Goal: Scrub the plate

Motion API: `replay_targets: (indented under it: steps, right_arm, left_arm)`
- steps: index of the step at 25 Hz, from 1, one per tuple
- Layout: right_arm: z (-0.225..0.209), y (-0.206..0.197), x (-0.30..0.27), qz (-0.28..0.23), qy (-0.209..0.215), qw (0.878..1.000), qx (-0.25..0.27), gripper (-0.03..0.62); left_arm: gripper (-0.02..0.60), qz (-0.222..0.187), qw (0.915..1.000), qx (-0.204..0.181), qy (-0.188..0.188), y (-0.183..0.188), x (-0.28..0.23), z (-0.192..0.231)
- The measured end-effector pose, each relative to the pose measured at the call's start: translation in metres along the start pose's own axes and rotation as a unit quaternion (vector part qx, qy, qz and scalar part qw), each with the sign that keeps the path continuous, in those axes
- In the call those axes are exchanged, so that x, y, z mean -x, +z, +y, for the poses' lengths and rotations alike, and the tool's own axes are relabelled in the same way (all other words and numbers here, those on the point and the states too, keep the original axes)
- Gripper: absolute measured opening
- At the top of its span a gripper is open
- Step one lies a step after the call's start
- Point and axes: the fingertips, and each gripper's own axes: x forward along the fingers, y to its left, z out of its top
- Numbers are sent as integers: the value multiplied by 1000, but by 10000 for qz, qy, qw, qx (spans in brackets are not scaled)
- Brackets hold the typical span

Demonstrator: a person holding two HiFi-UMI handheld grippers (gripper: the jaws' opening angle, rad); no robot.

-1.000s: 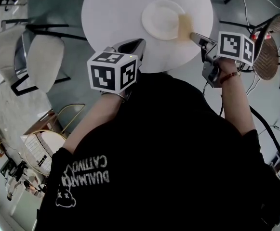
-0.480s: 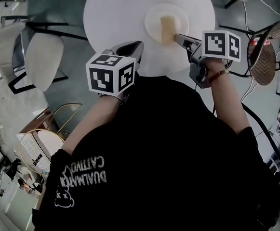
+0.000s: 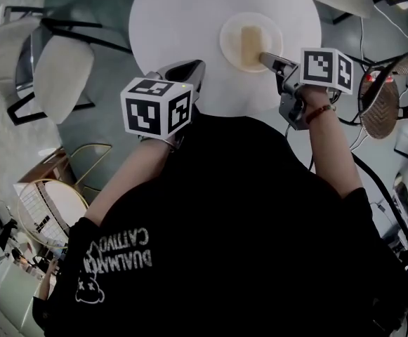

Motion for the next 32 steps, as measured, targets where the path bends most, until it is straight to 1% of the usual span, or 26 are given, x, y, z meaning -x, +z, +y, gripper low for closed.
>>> replay_targets:
  steps: [8, 12, 18, 20, 22, 25, 27, 28, 29, 30, 32]
  right_arm:
    - [-19, 14, 24, -309, -221, 9991, -186, 35]
    - [-27, 15, 37, -502, -265, 9979, -315, 35]
    - [-29, 16, 56, -715, -253, 9964, -368, 35]
    - [-22, 13, 62, -772, -188, 9964, -310, 35]
    - [-9, 11, 72, -935, -111, 9954, -155, 35]
    - [27, 15, 97, -1475, 169, 9885, 275, 35]
    - [55, 20, 118, -1849, 336, 9805, 568, 35]
    - [68, 24, 130, -2044, 331, 9757, 718, 35]
    - [78, 28, 142, -2245, 261, 9702, 874, 35]
    - [87, 32, 153, -2438, 142, 9642, 1032, 35]
    - [103, 32, 171, -2759, -141, 9519, 1323, 35]
  left_arm:
    - [-2, 0, 10000, -20, -78, 6, -5, -1]
    - [-2, -60, 9999, -111, -67, 9, -7, -5]
    - [-2, -339, 9993, -168, 53, 22, -3, -12]
    - [-2, -455, 9988, -172, 8, 26, 4, -19]
    - [-2, -677, 9974, -229, -129, 33, 14, -31]
    - [-2, -1284, 9904, -314, -392, 61, 32, -49]
    - [-2, -1657, 9836, -422, -578, 85, 47, -65]
    - [-2, -1804, 9798, -524, -689, 98, 55, -74]
    - [-2, -1921, 9756, -689, -805, 111, 62, -84]
    - [-2, -2001, 9710, -943, -904, 120, 70, -94]
    - [-2, -2052, 9602, -1584, -1045, 126, 87, -114]
